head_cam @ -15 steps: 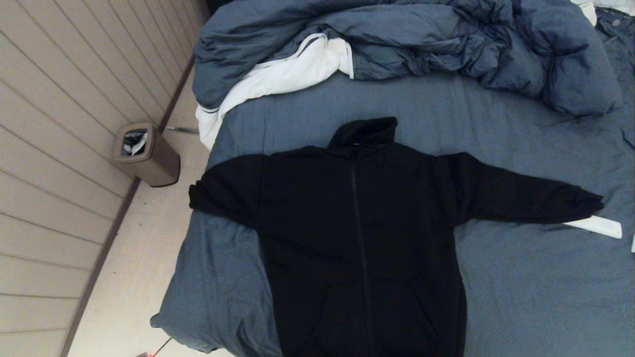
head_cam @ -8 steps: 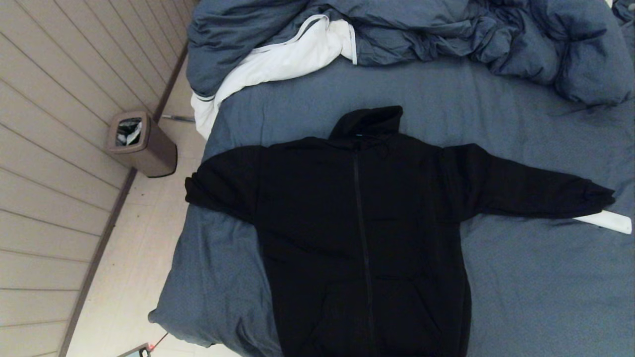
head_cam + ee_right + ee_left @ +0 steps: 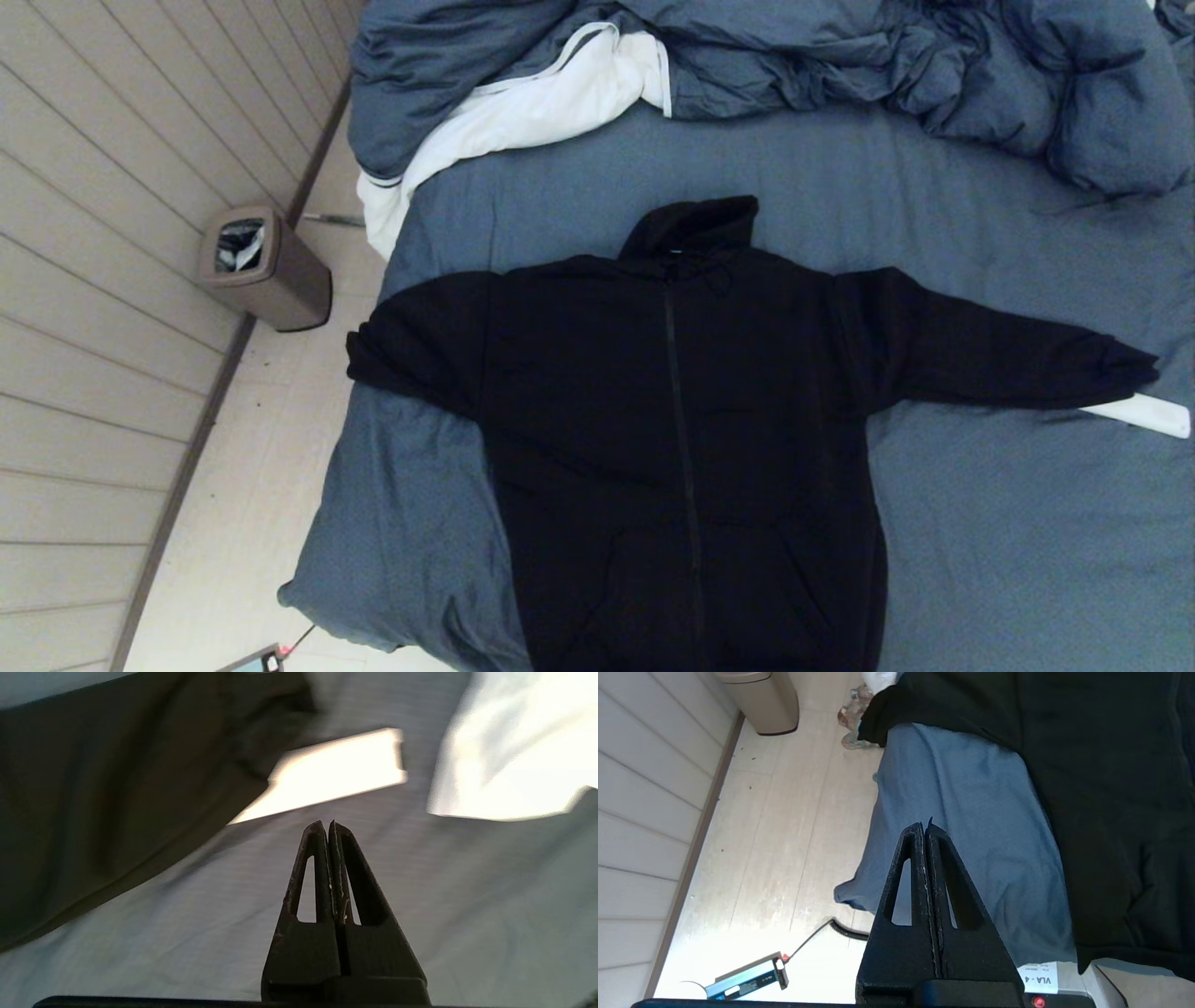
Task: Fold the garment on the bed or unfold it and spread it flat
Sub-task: Fold the black sweatshirt
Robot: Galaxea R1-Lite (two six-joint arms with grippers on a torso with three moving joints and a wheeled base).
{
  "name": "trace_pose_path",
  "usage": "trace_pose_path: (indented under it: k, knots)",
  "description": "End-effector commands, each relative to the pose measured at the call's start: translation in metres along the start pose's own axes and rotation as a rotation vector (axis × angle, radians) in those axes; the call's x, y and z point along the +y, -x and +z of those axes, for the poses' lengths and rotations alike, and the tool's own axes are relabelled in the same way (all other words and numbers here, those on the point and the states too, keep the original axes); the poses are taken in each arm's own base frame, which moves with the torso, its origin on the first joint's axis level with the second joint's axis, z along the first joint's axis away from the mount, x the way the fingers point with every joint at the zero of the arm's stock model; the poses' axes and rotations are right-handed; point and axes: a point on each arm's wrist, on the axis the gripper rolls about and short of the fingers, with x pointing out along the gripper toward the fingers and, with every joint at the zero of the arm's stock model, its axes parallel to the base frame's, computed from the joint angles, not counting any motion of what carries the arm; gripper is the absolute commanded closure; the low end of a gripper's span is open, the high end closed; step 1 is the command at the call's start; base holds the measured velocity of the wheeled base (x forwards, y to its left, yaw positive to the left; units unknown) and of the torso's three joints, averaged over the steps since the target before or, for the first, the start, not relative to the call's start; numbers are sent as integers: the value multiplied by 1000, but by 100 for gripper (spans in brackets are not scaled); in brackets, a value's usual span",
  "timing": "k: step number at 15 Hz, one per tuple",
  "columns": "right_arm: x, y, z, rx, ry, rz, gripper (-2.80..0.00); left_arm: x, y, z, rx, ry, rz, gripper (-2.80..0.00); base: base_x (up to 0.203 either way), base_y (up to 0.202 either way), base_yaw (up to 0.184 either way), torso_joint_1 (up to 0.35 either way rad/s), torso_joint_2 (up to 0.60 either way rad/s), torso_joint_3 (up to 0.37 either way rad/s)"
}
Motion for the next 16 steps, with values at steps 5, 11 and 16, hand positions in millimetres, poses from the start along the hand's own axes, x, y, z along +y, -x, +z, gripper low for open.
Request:
trace_pose_path:
  k: [5, 11, 16]
  knots:
    - [15, -26, -13, 18, 100, 98, 0, 0, 0, 0, -1, 1, 1, 0, 0, 0, 0, 0, 0, 0]
    - [28, -49, -23, -17, 162, 111, -280, 0, 0, 0, -1, 1, 1, 0, 0, 0, 0, 0, 0, 0]
    - [17, -63, -33, -57, 176, 51, -280, 0, 0, 0, -1, 1, 0, 0, 0, 0, 0, 0, 0, 0]
